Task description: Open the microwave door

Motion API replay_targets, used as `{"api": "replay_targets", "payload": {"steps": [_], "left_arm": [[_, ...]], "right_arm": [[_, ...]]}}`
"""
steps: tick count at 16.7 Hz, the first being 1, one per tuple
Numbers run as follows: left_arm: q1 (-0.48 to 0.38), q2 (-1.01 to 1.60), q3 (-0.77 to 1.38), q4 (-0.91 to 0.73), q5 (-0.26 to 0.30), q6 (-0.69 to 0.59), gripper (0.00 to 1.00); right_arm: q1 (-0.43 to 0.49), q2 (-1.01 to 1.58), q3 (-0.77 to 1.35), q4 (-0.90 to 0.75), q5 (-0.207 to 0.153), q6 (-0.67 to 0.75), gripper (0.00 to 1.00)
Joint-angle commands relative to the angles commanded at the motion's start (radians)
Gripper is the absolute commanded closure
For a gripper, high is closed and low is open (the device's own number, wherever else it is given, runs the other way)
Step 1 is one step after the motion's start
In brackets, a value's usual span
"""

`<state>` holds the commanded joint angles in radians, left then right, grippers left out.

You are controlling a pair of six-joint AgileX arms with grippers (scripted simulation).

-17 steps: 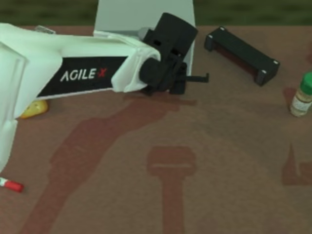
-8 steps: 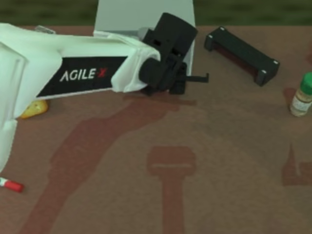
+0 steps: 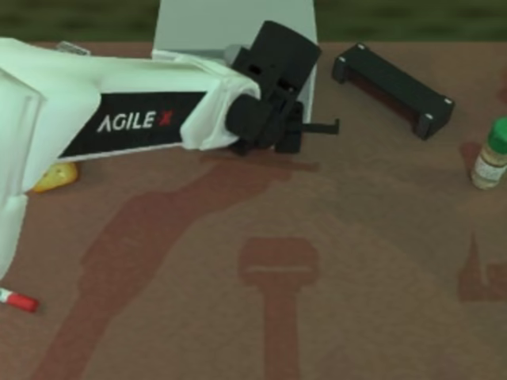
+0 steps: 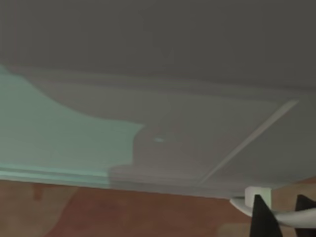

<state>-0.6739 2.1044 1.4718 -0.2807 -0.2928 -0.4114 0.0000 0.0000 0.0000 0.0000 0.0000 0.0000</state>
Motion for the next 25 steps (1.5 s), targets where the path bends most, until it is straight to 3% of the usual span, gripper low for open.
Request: {"api": "replay_targets", "payload": {"steps": [25], "left_arm": [[0.014,-0.032,-0.049,0.029,0.022,0.043,1.0]], "right_arm": [[0.0,0.0,0.0,0.0,0.0,0.0,0.0]]}}
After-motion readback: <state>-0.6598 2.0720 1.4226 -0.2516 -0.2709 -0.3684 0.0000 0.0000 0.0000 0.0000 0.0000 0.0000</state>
